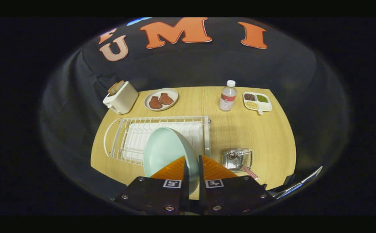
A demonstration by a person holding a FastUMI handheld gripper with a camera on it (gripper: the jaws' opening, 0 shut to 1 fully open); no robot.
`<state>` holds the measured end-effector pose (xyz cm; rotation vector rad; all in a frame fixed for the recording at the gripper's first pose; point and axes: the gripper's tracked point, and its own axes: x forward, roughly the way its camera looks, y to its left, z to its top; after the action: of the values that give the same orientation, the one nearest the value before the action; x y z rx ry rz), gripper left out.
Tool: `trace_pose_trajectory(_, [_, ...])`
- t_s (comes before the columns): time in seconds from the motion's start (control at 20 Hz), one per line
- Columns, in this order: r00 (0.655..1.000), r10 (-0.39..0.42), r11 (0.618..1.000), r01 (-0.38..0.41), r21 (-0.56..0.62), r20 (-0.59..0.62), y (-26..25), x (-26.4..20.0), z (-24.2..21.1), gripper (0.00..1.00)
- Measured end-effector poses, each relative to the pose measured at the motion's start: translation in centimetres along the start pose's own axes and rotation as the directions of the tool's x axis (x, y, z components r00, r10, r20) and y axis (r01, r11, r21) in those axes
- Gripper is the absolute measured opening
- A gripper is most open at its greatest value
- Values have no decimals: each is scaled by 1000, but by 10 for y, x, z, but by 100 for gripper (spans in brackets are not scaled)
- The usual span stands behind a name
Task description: Take the plate from the dish rack, then take the spoon from the basket and place it into the plate.
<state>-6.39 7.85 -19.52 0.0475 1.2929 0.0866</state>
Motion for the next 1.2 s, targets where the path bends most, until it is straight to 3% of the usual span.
trace_pose_trajectory(0.2, [998,38,999,-38,0,-46,-23,2,-58,13])
trace_pose_trajectory(0.6, [976,197,957,-171,233,-92,-43,26,-157,13])
trace_pose_trajectory(0.8, [968,249,932,-227,283,-44,-44,46,-175,13])
trace_pose_trajectory(1.2, [960,279,895,-270,355,28,-52,84,-192,13])
